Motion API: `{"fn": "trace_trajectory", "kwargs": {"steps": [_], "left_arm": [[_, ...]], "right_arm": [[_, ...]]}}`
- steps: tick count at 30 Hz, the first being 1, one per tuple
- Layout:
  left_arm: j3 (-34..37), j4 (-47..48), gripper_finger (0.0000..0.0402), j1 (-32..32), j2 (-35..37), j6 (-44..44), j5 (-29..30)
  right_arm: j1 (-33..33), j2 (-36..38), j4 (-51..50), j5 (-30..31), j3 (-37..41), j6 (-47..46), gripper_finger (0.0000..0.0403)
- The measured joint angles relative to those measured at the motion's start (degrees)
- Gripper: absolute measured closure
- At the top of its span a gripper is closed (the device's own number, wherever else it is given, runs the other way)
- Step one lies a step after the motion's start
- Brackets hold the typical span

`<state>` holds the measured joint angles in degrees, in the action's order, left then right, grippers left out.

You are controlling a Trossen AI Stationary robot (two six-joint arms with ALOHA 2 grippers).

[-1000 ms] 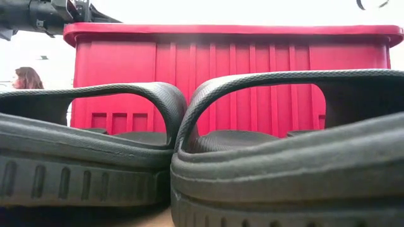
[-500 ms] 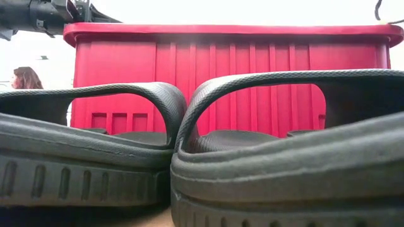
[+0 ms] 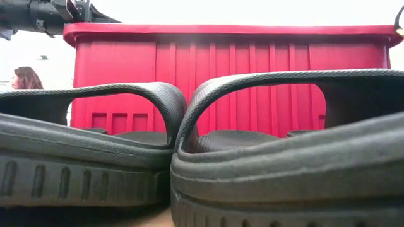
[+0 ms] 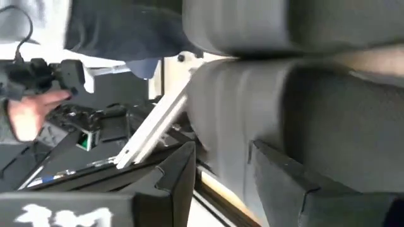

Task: Pick and place slides into bin
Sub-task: Put the black slide into the red bin

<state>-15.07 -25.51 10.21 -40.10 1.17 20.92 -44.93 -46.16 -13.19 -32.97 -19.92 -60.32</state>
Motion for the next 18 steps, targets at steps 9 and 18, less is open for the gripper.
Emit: {"fn": "trace_trajectory", "kwargs": {"steps": [9, 18], "left_arm": [[0.00, 0.12, 0.0380, 0.00, -0.02, 0.00, -0.02], [0.02, 0.17, 0.0380, 0.00, -0.02, 0.02, -0.02]], "right_arm": [[-0.22, 0.01, 5.17, -0.27, 1.11, -4.85, 0.0223], [-0.20, 0.01, -1.27, 3.10, -1.80, -4.88, 0.0226]]}}
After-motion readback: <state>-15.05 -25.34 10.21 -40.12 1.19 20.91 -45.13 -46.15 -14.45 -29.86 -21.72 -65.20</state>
